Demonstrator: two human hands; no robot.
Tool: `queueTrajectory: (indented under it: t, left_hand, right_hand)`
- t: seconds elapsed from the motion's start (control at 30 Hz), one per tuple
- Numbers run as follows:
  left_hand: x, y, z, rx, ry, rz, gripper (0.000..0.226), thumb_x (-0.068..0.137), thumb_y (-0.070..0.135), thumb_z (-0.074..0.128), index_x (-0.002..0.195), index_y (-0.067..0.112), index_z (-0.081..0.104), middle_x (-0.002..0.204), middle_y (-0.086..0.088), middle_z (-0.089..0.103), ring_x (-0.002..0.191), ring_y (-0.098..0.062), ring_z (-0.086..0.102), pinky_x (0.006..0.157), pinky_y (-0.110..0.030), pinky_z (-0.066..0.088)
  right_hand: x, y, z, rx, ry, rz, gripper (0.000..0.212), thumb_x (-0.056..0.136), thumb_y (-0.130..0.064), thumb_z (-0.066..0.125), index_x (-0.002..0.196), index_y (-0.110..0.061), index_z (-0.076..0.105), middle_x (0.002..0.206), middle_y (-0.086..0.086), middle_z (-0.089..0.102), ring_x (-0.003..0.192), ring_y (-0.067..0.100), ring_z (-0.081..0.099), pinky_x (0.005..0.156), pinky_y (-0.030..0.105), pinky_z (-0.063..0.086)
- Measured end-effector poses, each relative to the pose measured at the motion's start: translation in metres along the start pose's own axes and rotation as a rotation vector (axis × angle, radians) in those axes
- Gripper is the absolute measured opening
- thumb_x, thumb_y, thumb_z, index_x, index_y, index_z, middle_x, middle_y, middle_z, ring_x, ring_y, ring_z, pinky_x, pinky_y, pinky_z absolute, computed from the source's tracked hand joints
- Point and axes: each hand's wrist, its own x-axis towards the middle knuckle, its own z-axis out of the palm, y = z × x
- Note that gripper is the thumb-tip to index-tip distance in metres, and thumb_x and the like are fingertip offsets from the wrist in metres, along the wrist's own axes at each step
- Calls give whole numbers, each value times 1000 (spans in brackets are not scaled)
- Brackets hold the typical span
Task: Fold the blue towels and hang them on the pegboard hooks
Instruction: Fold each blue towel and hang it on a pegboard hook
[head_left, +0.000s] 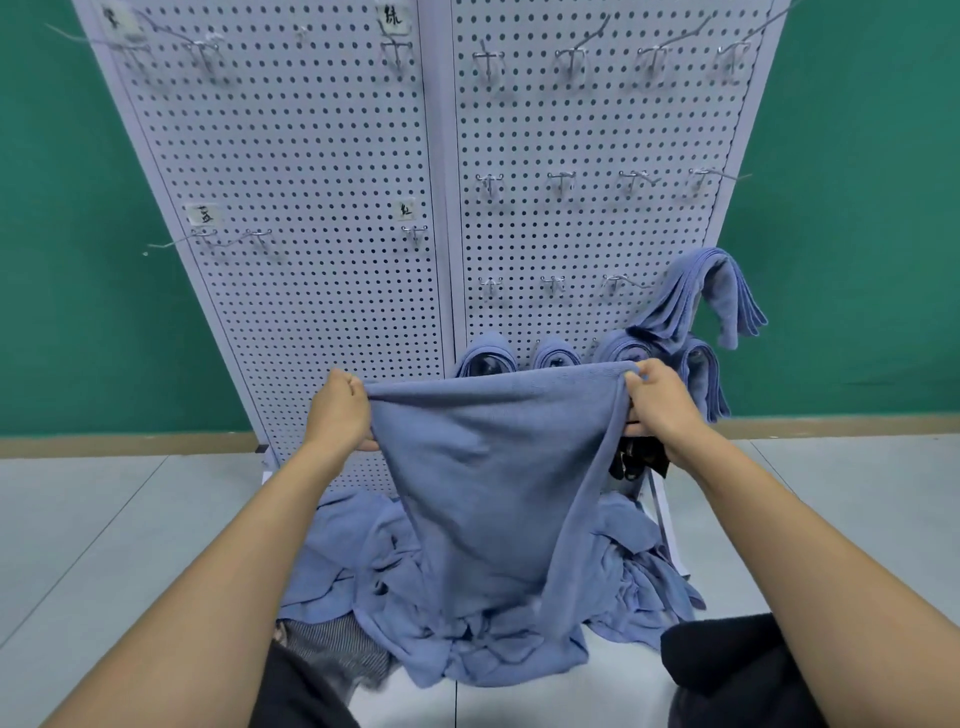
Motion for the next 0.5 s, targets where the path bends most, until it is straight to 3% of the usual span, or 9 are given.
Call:
queueTrajectory:
  t: [0.1,0.17,0.3,0.37,0.43,0.5]
  left_hand:
    - [3,-5,-3,-63,-65,-92,26,100,11,27,77,8,40,76,-13,49,59,-26,56,47,-32,51]
    - [5,-4,-5,-184,-74,-135,27,98,7,32,74,9,44,72,-10,49,60,-21,50,57,-32,51]
    - [11,-5,-12,-164,-38,-102,28,97,8,37,70,11,42,70,-7,41,66,-21,42,70,-36,48]
    - [9,-5,-10,-191,-84,-134,26,97,7,32,74,9,43,68,-7,43,66,-22,45,67,-34,53]
    - [4,0,-9,-392,-137,-192,29,99,7,32,76,7,49,60,-6,54,56,-20,55,50,-26,53]
    - [1,6,-11,-769,-263,-278,32,104,24,33,88,7,55,68,-3,66,60,-15,64,51,-25,52]
  right_hand:
    - [-1,3,0,78,-64,32,15,102,-16,33,94,-11,46,74,6,45,64,17,43,58,32,49]
    - [0,2,1,189,-104,57,19,99,-11,36,83,-15,46,68,5,39,53,12,37,52,26,38]
    - [2,1,-2,363,-104,87,25,96,-23,49,72,-24,44,60,-3,33,51,9,29,54,26,26]
    - [3,2,-2,379,-100,104,28,97,-28,51,71,-24,45,57,-5,34,49,8,29,54,25,25]
    - [3,-2,-1,459,-86,108,26,99,-28,49,73,-22,49,58,-4,43,53,10,37,55,25,30]
    - [2,-8,-3,628,-150,98,27,100,-33,45,83,-16,59,68,-1,63,64,13,56,62,25,40]
